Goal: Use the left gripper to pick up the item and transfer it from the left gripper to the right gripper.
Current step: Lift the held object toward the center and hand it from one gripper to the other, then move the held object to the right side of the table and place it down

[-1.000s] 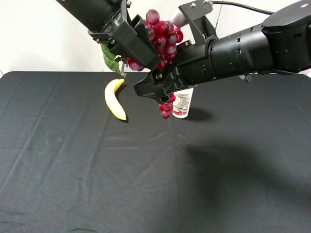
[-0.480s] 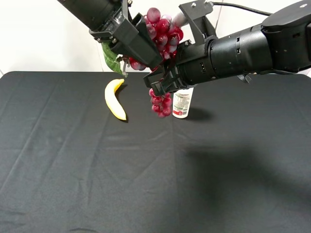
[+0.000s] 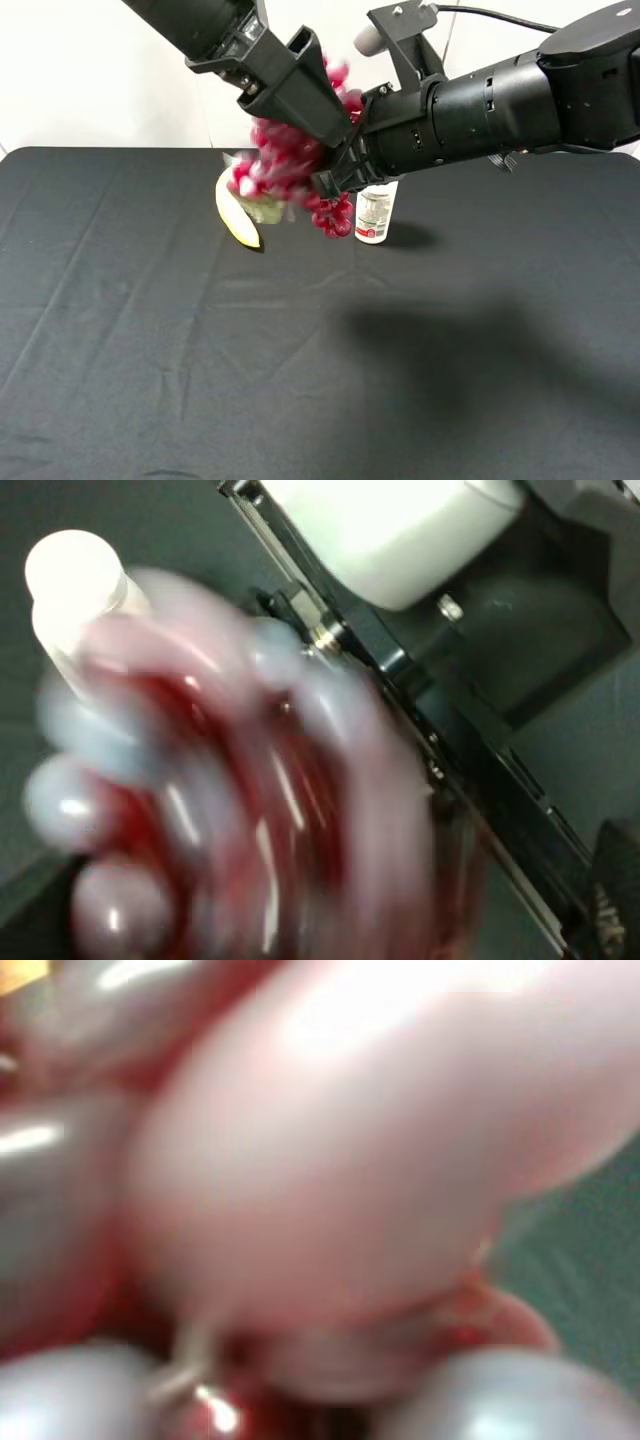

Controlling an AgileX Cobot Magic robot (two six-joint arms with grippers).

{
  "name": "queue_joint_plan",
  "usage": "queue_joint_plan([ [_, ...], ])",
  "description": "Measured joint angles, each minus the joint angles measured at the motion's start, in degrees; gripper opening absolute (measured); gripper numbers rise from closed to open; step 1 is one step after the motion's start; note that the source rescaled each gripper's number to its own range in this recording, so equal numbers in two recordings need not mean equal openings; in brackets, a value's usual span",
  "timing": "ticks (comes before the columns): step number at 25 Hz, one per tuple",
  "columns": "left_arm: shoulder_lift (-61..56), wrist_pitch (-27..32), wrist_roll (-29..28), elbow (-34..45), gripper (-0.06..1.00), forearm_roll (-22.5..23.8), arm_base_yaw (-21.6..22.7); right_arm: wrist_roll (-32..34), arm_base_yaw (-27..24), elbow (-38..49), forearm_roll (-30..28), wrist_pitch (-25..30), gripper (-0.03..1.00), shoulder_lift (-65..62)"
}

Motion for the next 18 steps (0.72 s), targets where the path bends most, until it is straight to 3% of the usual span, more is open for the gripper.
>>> queue_joint_plan([
  [9, -0.5, 2.6, -1.9, 0.0, 1.00, 0.8, 0.0, 0.0, 0.0, 0.0, 0.2, 0.2, 0.04, 0.0],
  [18, -7.6, 4.3, -11.3, 0.0, 1.00, 14.5, 0.0, 0.8, 0.0, 0.0, 0.4, 0.2, 0.04, 0.0],
])
